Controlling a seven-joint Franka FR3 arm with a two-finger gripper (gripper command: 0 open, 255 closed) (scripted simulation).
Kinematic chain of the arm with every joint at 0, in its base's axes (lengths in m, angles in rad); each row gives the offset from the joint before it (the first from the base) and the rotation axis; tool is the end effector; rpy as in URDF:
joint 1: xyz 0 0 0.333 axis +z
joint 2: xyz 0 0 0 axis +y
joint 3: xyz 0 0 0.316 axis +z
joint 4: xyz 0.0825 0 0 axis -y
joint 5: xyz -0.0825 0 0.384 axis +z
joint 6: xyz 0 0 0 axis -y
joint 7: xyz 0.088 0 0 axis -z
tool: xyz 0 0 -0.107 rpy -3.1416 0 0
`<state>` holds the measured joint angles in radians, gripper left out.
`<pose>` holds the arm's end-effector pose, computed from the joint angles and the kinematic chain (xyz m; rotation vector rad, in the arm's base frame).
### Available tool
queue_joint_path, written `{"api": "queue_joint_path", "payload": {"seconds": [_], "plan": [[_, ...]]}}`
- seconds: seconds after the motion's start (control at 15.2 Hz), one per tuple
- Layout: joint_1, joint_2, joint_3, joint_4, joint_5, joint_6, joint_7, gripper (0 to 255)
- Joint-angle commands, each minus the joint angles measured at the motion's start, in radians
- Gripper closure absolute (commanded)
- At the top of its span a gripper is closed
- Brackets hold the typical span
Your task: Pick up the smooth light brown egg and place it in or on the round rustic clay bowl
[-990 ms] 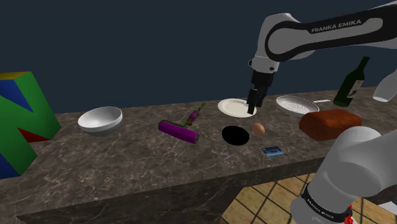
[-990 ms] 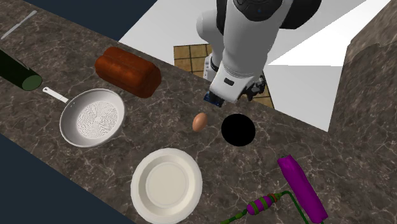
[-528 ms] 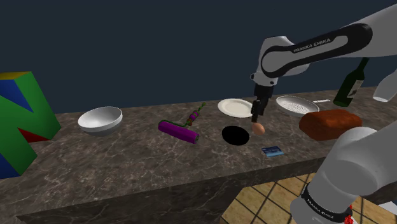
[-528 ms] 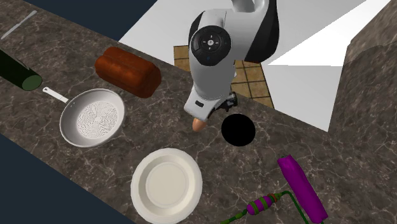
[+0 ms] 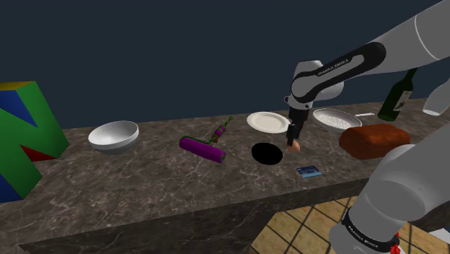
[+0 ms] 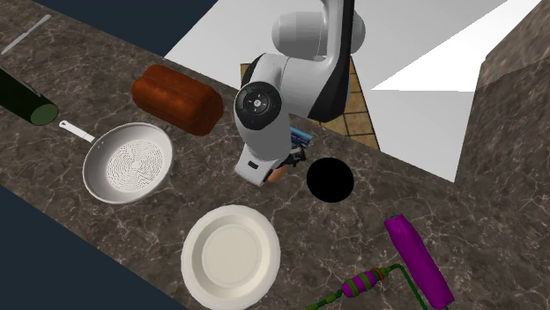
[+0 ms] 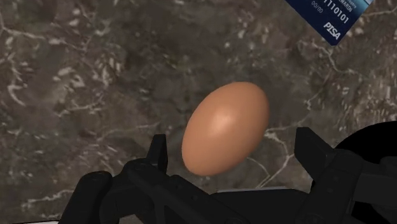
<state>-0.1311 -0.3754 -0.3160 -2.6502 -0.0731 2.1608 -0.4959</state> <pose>0.3464 -0.1625 0.3484 -3.0258 -0.1842 0.1364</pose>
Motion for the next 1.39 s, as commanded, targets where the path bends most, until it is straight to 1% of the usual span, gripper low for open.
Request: {"api": "queue_joint_path", "payload": {"seconds": [0.0, 0.26, 0.73, 0.79, 1.32], "plan": [[0.001, 0.021, -0.006, -0.01, 0.002, 0.03, -0.007, 0], [0.005, 0.052, -0.011, -0.038, 0.008, 0.089, -0.013, 0], [0.005, 0.053, -0.011, -0.038, 0.008, 0.089, -0.013, 0], [0.005, 0.053, -0.011, -0.038, 0.008, 0.09, -0.013, 255], [0.005, 0.053, -0.011, -0.038, 0.008, 0.09, -0.013, 255]]}}
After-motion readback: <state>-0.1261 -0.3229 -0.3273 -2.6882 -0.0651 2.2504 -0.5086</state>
